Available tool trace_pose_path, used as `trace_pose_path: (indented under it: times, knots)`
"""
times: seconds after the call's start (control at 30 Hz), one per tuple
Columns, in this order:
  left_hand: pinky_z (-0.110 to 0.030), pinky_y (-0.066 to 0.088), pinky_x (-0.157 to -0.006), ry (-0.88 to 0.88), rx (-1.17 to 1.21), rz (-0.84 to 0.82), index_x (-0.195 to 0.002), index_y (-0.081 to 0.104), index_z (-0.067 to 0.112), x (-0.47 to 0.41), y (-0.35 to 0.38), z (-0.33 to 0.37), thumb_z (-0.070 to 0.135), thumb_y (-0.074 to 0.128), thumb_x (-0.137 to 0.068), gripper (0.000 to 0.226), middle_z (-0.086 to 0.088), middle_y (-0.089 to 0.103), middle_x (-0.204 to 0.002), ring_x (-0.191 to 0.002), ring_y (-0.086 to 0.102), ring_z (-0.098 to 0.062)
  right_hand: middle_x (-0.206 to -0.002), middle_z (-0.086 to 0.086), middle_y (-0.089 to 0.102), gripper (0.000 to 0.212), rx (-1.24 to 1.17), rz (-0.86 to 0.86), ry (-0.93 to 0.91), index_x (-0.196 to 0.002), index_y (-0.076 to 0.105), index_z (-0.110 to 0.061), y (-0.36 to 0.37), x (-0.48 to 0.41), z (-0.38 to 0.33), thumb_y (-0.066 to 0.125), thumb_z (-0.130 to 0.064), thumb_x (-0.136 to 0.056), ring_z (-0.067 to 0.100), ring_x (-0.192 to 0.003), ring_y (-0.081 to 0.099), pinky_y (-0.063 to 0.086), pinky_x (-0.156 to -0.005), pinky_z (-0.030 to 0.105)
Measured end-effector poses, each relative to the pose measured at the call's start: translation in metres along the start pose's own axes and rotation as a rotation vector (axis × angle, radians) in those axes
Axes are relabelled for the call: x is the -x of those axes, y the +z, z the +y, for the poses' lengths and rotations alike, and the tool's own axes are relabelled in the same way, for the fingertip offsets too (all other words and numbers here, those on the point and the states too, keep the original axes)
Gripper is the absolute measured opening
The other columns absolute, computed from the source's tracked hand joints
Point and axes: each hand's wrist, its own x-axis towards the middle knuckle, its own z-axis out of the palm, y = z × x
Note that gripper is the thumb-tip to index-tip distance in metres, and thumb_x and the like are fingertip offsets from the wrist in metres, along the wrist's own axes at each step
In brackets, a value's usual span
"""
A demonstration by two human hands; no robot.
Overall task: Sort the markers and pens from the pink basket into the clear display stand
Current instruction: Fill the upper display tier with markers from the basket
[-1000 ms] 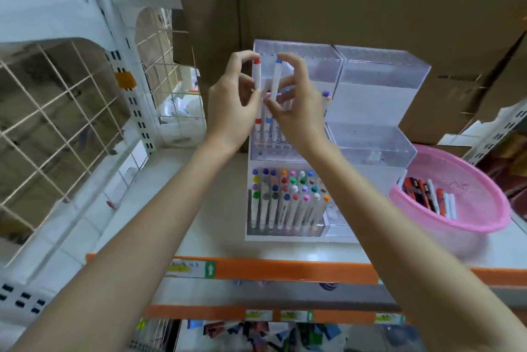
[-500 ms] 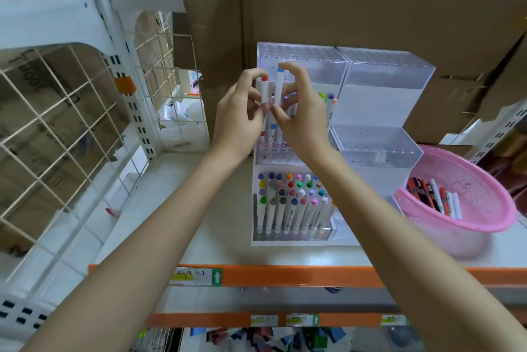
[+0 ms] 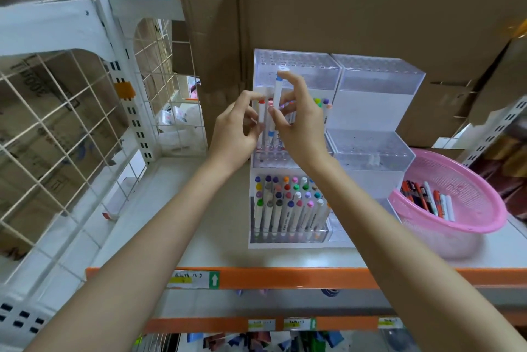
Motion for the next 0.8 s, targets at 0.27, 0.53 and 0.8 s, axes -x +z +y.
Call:
trace_pose_path:
  times: [0.27, 0.53, 0.8]
  knots:
    - [-0.012, 0.049, -0.066, -0.017, -0.015, -0.040, -0.113, 0.054, 0.014, 0.004, 0.000, -0.002, 0.001, 0.069, -0.081, 0.037, -0.006, 0.063, -0.083, -0.075, 0.062, -0.011, -0.081, -0.001, 0.056, 0.053, 0.023, -0.023, 0.017, -0.132, 0.046, -0.018, 0.002, 0.002, 0.000, 0.066, -0.003, -0.086, 0.013, -0.073, 0.060, 0.051, -0.068, 0.019]
    - [-0.026, 0.052, -0.067, 0.018, -0.118, -0.091, -0.113, 0.053, 0.011, 0.002, -0.005, 0.001, 0.004, 0.065, -0.083, 0.033, -0.005, 0.061, -0.085, -0.076, 0.060, -0.017, -0.086, -0.001, 0.055, 0.054, 0.035, -0.046, -0.001, -0.128, 0.048, -0.020, 0.005, 0.006, 0.004, 0.068, 0.001, -0.082, 0.010, -0.073, 0.059, 0.055, -0.071, 0.029]
    - [-0.033, 0.049, -0.068, 0.146, -0.395, -0.035, -0.114, 0.060, 0.013, -0.001, -0.017, 0.005, 0.014, 0.060, -0.086, 0.028, -0.004, 0.061, -0.106, -0.096, 0.059, -0.023, -0.089, 0.000, 0.057, 0.049, 0.037, -0.083, -0.008, -0.125, 0.048, -0.018, 0.002, 0.007, 0.005, 0.068, -0.002, -0.084, 0.011, -0.075, 0.062, 0.057, -0.070, 0.028]
